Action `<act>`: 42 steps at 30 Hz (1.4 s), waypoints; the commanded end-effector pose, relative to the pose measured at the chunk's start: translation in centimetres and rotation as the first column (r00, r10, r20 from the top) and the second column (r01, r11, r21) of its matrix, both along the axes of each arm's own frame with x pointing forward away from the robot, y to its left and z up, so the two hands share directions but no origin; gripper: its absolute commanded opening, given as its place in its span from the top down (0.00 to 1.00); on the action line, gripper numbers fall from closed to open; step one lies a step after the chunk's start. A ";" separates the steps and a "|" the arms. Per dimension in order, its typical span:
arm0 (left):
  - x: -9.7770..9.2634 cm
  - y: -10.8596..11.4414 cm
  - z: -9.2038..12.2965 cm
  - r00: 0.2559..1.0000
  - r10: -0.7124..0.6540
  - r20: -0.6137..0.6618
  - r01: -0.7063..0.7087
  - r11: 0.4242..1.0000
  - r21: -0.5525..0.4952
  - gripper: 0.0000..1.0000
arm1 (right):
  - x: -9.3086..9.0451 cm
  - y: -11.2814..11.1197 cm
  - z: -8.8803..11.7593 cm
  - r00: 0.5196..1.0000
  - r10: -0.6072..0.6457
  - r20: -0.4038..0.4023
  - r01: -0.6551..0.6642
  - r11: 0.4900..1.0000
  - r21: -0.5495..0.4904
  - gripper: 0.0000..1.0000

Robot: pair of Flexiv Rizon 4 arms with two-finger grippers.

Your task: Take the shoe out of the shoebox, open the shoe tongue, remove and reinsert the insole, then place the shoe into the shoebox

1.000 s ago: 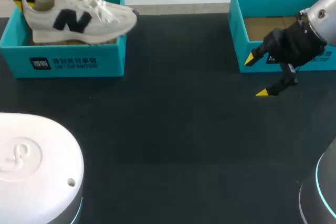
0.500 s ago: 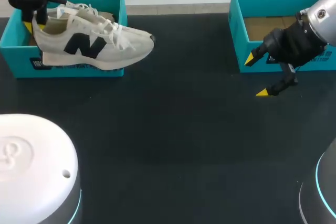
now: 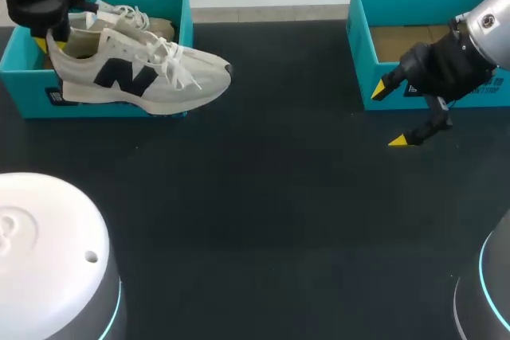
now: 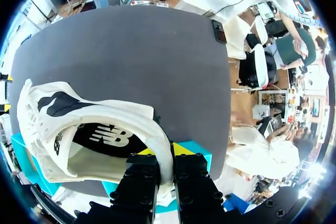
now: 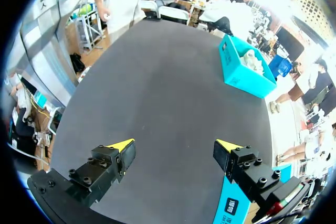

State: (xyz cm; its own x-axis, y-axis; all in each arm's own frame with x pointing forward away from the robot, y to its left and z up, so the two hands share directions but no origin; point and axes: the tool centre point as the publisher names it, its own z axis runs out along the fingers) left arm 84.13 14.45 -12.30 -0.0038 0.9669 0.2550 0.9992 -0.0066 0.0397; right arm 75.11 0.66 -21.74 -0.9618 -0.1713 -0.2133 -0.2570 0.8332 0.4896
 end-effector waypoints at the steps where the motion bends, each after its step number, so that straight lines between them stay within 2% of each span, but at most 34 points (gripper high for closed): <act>1: -0.2 0.2 0.1 1.000 -0.003 0.008 0.003 1.000 -0.003 1.00 | 0.0 0.0 -0.1 1.000 -0.001 0.000 0.001 1.000 -0.002 0.00; 4: -0.2 0.2 0.1 1.000 -0.003 0.008 0.003 1.000 -0.003 1.00 | 0.0 0.0 -0.1 1.000 -0.001 0.000 0.001 1.000 -0.002 0.00; 6: -1.5 -0.7 -0.4 0.999 0.003 0.035 -0.003 1.000 0.014 1.00 | 0.0 0.0 -0.1 1.000 -0.001 0.000 0.001 1.000 -0.002 0.00; 19: -6.8 -8.0 -2.6 0.989 0.125 0.077 -0.121 0.991 -0.052 1.00 | 0.0 0.0 -0.1 1.000 -0.001 0.000 0.001 1.000 -0.002 0.00; 27: -9.7 -13.4 -4.6 0.993 0.104 0.063 -0.101 0.994 -0.051 1.00 | 0.0 0.0 -0.1 1.000 -0.001 0.000 0.001 1.000 -0.002 0.00; 35: -11.2 -17.0 -6.8 0.987 0.154 0.050 -0.150 0.985 -0.081 1.00 | 0.0 0.0 -0.1 1.000 -0.001 0.000 0.001 1.000 -0.002 0.00; 42: -11.6 -19.3 -9.6 0.988 0.156 0.014 -0.154 0.983 -0.100 1.00 | 0.0 0.0 -0.1 1.000 -0.001 0.000 0.001 1.000 -0.002 0.00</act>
